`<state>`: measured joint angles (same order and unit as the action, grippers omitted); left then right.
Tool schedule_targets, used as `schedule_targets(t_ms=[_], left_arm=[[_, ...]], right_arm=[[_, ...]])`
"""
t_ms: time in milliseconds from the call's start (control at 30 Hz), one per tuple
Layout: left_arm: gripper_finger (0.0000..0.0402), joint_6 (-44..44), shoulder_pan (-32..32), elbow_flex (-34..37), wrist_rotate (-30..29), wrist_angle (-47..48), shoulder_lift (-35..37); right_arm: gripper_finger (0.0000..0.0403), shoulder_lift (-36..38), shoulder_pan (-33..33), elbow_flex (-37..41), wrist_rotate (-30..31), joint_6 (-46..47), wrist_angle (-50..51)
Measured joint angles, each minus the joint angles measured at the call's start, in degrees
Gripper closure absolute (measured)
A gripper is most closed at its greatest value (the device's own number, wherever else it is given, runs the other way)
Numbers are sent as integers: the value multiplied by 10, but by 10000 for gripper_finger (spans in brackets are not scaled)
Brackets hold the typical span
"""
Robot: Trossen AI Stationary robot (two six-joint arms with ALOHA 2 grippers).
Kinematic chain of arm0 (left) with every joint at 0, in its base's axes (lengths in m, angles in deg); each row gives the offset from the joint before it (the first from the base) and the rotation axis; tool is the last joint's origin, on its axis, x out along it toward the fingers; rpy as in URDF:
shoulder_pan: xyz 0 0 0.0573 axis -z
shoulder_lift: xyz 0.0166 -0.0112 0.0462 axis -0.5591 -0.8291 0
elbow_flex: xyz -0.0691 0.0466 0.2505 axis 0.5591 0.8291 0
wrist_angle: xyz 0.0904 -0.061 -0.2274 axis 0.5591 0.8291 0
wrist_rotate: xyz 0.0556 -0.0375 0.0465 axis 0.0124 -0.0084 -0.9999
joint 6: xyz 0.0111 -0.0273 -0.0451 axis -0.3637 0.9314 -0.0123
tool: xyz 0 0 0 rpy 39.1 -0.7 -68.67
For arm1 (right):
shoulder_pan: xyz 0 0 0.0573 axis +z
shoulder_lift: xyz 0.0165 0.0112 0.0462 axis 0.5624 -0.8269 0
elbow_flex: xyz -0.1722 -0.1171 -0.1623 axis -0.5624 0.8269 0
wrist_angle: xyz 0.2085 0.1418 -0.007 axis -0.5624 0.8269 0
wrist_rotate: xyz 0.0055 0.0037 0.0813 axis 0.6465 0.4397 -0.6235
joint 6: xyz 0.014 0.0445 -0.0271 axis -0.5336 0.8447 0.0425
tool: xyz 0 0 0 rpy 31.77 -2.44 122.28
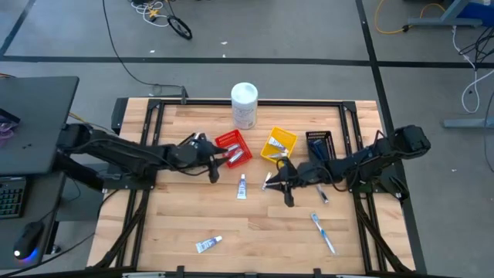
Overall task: Pick & Place Travel size toiletries
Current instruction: Put the left silver nail clipper into the red basket
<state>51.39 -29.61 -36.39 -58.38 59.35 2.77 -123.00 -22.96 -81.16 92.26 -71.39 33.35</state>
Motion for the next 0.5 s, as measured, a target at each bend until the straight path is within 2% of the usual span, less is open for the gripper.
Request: schedule_targets(t_ms=[167,333,500], left_arm=[[248,-18,0,0,0,-50,-35],[248,-35,0,0,0,-78,-39],[248,-36,0,0,0,-112,-44]], right_arm=[[322,-3,13,0,0,9,-24],[322,-16,12,0,1,14,-27],[322,-29,8,0,1,-33,-46]])
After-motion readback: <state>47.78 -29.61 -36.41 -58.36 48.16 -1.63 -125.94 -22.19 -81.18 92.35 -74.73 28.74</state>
